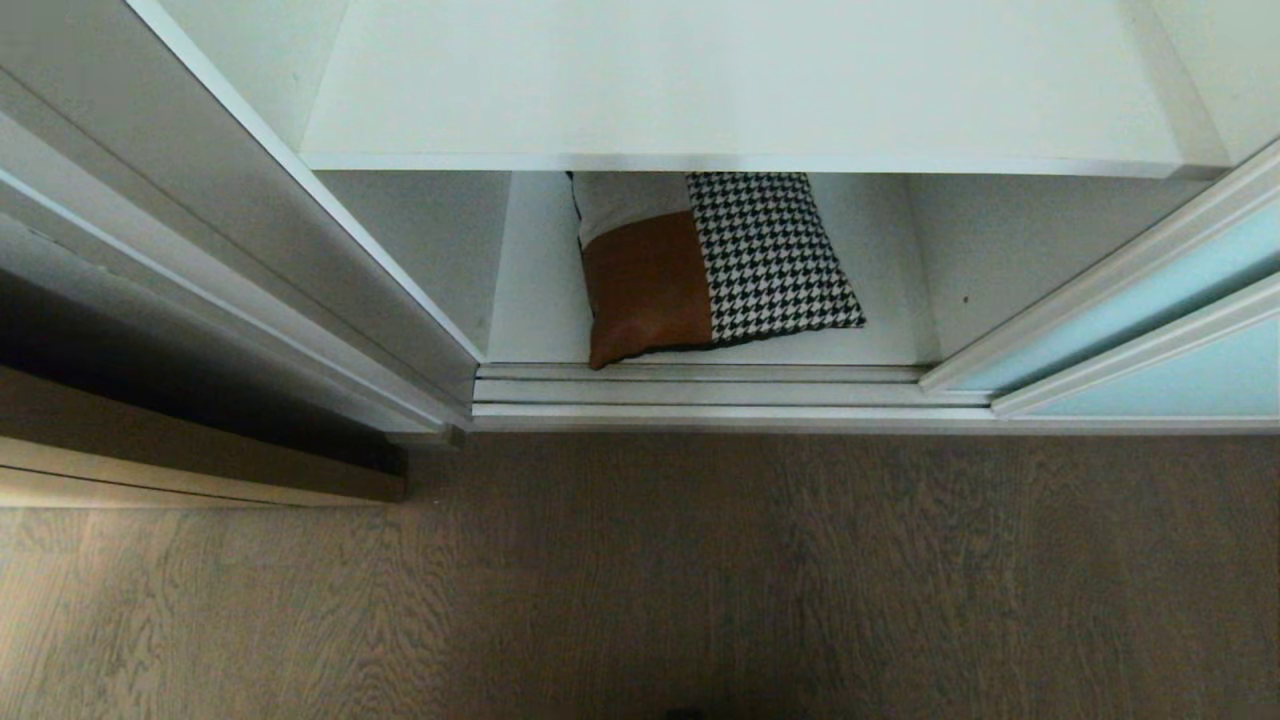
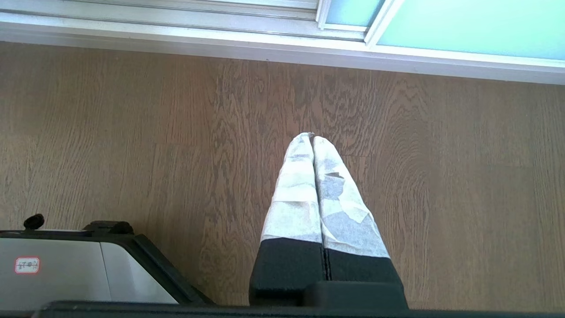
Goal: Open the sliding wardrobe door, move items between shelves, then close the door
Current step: Place the pillow on the higher shelf
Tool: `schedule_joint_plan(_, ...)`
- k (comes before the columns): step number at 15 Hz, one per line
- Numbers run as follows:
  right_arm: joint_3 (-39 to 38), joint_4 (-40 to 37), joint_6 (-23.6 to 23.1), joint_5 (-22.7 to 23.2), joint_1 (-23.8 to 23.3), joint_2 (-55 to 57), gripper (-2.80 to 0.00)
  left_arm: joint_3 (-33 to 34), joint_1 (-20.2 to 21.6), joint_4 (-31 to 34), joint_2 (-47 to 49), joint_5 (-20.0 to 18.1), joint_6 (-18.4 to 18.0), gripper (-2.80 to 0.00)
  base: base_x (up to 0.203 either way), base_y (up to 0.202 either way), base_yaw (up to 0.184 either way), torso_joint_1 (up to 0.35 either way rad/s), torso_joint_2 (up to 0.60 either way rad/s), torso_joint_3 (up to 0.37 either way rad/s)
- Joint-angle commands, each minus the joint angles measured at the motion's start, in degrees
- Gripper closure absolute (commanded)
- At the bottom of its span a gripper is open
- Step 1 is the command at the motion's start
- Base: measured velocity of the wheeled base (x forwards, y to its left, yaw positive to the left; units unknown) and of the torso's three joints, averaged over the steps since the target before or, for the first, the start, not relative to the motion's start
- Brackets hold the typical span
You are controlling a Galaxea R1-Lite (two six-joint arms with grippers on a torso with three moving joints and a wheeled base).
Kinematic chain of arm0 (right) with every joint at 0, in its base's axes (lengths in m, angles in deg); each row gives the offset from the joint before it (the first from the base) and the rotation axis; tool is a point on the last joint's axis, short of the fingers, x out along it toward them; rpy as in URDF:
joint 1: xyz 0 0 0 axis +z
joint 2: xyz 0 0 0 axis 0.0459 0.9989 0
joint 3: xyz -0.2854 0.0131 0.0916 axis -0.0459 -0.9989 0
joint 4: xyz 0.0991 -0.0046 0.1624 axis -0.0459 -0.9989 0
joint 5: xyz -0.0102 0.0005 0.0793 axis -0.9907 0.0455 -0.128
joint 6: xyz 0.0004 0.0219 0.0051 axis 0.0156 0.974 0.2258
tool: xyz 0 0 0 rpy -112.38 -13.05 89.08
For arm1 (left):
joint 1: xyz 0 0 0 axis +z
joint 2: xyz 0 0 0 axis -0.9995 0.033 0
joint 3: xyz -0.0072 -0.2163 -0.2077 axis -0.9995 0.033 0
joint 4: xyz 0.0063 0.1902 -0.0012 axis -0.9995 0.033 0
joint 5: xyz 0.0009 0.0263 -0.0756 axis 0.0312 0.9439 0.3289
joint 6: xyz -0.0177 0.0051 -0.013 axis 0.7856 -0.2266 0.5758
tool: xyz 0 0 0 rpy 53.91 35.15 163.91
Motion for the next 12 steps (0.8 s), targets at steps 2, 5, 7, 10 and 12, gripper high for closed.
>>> schedule_joint_plan(2, 0.0, 0.0, 0.0, 0.0, 0.0, 0.2, 0.0, -0.2, 0.0, 0.5, 0.0, 0.0, 0.1, 0.0, 0.0, 0.0, 0.0, 0.0, 0.0, 0.0)
schedule_joint_plan(5, 0.0, 0.0, 0.0, 0.0, 0.0, 0.2, 0.0, -6.5, 0.0, 5.3, 1.2, -0.3, 1.6, 0.0, 0.0, 0.0, 0.0, 0.0, 0.0, 0.0)
schedule_joint_plan(7, 0.0, 0.0, 0.0, 0.0, 0.0, 0.2, 0.0, -14.1, 0.0, 14.5, 6.7, -3.7, 4.5, 0.0, 0.0, 0.0, 0.0, 0.0, 0.0, 0.0)
schedule_joint_plan(10, -0.1, 0.0, 0.0, 0.0, 0.0, 0.2, 0.0, -22.6, -0.1, 17.5, 24.6, -7.3, 11.3, 0.0, 0.0, 0.0, 0.0, 0.0, 0.0, 0.0)
schedule_joint_plan(12, 0.0, 0.0, 0.0, 0.0, 0.0, 0.2, 0.0, -27.5, -0.1, 16.7, 38.1, -9.3, 14.3, 0.0, 0.0, 0.0, 0.0, 0.0, 0.0, 0.0)
